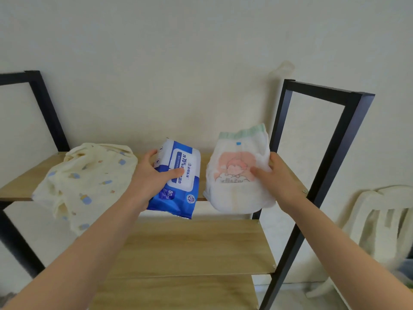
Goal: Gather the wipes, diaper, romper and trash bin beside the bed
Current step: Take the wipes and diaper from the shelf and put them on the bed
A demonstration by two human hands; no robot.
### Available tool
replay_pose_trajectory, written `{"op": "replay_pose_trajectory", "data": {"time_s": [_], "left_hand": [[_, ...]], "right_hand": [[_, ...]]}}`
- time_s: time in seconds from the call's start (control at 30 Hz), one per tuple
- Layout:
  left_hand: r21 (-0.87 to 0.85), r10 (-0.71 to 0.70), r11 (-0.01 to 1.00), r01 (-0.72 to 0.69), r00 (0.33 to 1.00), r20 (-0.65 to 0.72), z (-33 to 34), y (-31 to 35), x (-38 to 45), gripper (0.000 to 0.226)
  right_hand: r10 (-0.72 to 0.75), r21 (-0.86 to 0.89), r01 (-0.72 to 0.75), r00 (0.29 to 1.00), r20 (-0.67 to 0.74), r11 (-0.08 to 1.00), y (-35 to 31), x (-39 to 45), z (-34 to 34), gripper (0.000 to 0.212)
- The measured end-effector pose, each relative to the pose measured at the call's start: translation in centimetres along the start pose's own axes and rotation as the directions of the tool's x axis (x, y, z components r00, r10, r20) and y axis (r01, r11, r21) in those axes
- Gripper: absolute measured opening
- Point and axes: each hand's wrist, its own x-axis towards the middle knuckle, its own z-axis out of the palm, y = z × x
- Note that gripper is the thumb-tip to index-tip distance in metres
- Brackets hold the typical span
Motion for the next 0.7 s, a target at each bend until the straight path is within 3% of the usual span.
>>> {"op": "replay_pose_trajectory", "data": {"time_s": [0.2,0.33,0.5,0.7], "left_hand": [[-0.271,-0.007,0.962,-0.018,0.996,-0.091,-1.8,-1.9,-6.0,0.070],[-0.287,-0.057,0.958,0.016,0.989,-0.135,-3.0,-4.1,-10.4,0.080],[-0.310,-0.164,0.946,0.098,0.967,-0.195,-3.8,-8.4,-16.8,0.068],[-0.353,-0.327,0.913,0.204,0.884,-0.335,-4.2,-14.3,-25.0,0.078]], "right_hand": [[-0.040,0.138,0.026,0.994,0.104,0.990,1.6,-3.4,-1.1,0.028],[-0.025,0.177,-0.010,0.981,0.193,0.984,3.2,-6.1,-1.4,0.031],[-0.002,0.129,-0.044,0.943,0.333,0.991,6.0,-10.1,-1.1,0.032],[0.106,0.054,-0.150,0.870,0.481,0.987,11.0,-15.1,1.6,0.035]]}}
